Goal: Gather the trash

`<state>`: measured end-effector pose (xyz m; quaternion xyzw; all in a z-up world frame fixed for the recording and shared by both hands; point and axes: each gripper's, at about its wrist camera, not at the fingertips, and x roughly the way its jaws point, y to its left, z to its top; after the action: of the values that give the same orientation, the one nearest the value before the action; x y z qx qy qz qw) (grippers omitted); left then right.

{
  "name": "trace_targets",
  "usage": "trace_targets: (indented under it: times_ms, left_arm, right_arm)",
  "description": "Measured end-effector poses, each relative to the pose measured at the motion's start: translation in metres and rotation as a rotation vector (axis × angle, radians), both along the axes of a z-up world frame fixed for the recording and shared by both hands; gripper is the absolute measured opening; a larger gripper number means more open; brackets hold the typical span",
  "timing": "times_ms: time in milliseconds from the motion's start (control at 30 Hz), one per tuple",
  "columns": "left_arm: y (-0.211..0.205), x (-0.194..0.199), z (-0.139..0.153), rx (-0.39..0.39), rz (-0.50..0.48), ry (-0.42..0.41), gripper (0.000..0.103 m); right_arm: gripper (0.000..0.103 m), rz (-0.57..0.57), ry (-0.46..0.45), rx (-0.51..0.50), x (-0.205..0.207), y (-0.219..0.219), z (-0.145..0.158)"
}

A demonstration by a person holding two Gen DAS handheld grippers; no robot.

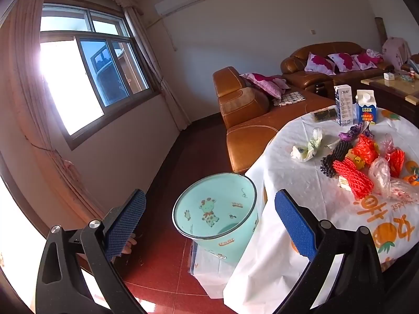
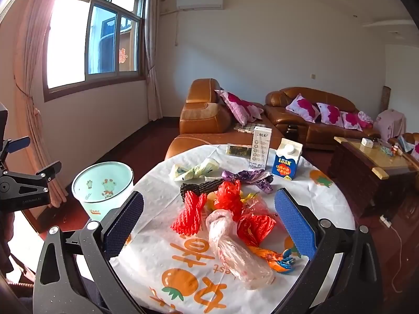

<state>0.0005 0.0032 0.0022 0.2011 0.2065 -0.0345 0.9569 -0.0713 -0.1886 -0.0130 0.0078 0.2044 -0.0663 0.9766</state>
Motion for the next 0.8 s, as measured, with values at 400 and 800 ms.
trace_targets:
  times_ms: [400,800]
  left_arm:
    - [0.0046,0.0014,0.0023,-0.002,0.007,-0.002,0.097]
    - [0.0084,0.0030,0.0045,-0.004,0.011,-0.001,0.097]
  right_arm:
    - [0.098,-0.002,0.007,0.002,0.0021,-0.0049,0.0047]
    - [0.098,-0.003,0.009,0.001,0.0009,-0.0021,0.0002]
